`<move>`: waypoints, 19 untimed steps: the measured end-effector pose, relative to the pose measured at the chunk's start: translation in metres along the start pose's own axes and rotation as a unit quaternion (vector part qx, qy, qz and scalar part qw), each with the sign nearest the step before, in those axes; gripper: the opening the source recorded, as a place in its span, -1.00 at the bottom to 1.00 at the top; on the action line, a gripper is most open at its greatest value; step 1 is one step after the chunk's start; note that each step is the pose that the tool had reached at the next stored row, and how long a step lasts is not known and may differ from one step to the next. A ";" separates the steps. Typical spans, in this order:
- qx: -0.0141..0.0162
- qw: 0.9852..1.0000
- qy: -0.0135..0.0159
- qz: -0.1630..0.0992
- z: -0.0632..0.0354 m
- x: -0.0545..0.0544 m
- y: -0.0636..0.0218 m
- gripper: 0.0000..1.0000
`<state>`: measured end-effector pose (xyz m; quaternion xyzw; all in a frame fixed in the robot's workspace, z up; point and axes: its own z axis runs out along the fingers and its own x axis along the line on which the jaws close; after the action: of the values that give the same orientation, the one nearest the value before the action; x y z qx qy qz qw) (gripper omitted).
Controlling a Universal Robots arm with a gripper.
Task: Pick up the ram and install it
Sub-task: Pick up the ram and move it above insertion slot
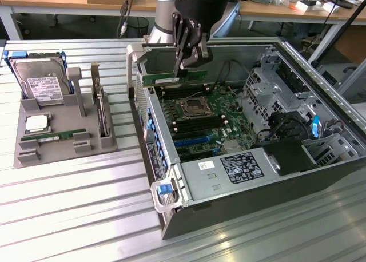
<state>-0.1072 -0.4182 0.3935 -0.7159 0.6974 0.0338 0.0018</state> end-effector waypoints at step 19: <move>0.000 1.000 0.000 0.000 -0.0009 0.001 -0.0257 -0.76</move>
<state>-0.0815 -0.4182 0.3933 -0.7159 0.6974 0.0338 0.0018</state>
